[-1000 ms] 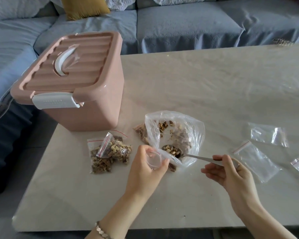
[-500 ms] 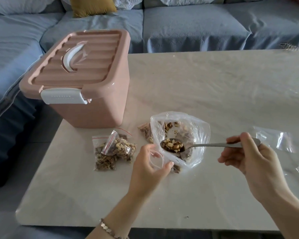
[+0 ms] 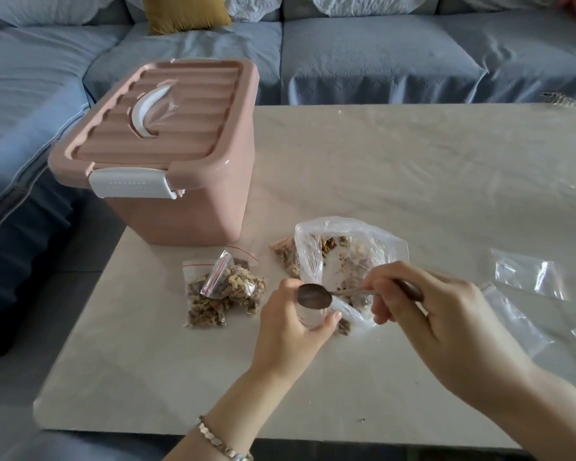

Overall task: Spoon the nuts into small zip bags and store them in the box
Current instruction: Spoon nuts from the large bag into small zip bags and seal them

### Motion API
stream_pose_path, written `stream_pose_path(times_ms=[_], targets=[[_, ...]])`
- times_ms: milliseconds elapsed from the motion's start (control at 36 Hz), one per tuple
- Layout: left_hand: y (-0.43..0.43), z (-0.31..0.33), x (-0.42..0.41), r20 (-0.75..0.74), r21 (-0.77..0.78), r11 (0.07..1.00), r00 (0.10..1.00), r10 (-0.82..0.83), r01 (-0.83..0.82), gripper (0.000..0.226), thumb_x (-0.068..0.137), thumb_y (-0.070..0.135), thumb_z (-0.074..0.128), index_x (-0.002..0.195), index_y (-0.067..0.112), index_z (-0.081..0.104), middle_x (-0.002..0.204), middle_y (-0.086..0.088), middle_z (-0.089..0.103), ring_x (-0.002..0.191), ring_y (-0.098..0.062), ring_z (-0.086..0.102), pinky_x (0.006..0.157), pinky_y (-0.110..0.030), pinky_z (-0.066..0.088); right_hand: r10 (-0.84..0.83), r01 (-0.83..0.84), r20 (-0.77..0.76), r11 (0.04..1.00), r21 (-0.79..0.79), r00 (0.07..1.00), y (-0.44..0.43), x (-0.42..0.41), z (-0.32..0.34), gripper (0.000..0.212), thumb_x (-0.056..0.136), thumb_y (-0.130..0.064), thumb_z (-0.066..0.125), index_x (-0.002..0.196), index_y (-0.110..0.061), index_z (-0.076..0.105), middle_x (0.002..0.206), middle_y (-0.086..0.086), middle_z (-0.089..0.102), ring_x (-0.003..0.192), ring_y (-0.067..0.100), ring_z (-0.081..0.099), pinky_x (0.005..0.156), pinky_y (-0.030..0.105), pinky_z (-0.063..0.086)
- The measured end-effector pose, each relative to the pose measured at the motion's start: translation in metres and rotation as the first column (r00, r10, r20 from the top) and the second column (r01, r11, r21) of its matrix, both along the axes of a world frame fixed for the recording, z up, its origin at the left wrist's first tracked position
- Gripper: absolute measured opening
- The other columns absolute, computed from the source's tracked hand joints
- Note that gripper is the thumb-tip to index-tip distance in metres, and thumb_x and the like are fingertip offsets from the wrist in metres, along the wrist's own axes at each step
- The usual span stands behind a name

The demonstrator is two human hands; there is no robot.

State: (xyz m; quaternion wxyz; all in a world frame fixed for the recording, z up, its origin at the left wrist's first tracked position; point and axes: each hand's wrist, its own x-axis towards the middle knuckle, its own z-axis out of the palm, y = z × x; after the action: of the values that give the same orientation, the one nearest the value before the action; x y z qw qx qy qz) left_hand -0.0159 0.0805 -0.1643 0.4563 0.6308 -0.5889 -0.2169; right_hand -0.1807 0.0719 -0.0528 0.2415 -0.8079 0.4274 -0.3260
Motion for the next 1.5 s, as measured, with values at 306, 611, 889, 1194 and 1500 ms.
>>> stream_pose_path(times_ms=[306,611,889,1194,1500], targets=[[0.0,0.003,-0.001,0.037,0.0,1.0,0.999,-0.021,0.021,0.038,0.065,0.042,0.07,0.088,0.024,0.045,0.08,0.024,0.049,0.076,0.0,0.054,0.071,-0.009,0.041,0.019,-0.018,0.075,1.0,-0.015,0.997,0.002,-0.006,-0.009,0.038,0.091,-0.06,0.028,0.089,-0.034,0.055,0.075,-0.01,0.062,0.063,0.003,0.061,0.057,0.018,0.047],[-0.001,0.003,0.012,-0.063,0.226,0.974,0.998,0.007,0.007,0.05,0.067,0.046,0.07,0.103,0.022,0.045,0.103,0.018,0.049,0.098,0.009,0.046,0.078,0.003,0.029,-0.504,0.437,0.321,0.861,0.261,0.802,-0.032,-0.026,-0.043,0.022,0.094,-0.029,0.04,0.079,-0.028,0.057,0.069,-0.006,0.068,0.06,0.018,0.065,0.061,0.028,0.052],[0.005,0.007,0.013,-0.129,0.235,0.972,0.991,0.018,0.013,0.061,0.06,0.064,0.071,0.105,0.036,0.04,0.098,0.019,0.053,0.098,0.012,0.048,0.077,-0.009,0.041,-0.593,0.416,0.263,0.757,0.503,0.761,-0.044,0.008,-0.08,0.027,0.097,-0.016,0.038,0.08,-0.022,0.058,0.061,-0.006,0.068,0.061,0.019,0.067,0.066,0.033,0.054],[0.005,0.004,0.014,-0.095,0.209,0.978,0.995,0.011,0.009,0.061,0.065,0.028,0.082,0.105,0.038,0.037,0.088,0.011,0.056,0.066,-0.011,0.056,0.062,-0.01,0.041,-0.744,0.137,0.399,0.543,0.828,0.536,-0.034,0.019,-0.086,0.022,0.097,-0.016,0.041,0.086,-0.008,0.059,0.056,0.004,0.067,0.058,0.021,0.067,0.057,0.022,0.056],[0.005,0.003,0.01,-0.152,0.159,0.987,0.988,0.003,0.022,0.04,0.067,0.042,0.076,0.09,0.035,0.043,0.088,0.011,0.054,0.085,-0.004,0.054,0.065,-0.006,0.041,-0.714,0.269,0.432,0.643,0.717,0.551,-0.017,-0.029,-0.074,0.028,0.099,-0.018,0.038,0.085,-0.009,0.059,0.054,0.005,0.066,0.053,0.017,0.066,0.05,0.018,0.053]])
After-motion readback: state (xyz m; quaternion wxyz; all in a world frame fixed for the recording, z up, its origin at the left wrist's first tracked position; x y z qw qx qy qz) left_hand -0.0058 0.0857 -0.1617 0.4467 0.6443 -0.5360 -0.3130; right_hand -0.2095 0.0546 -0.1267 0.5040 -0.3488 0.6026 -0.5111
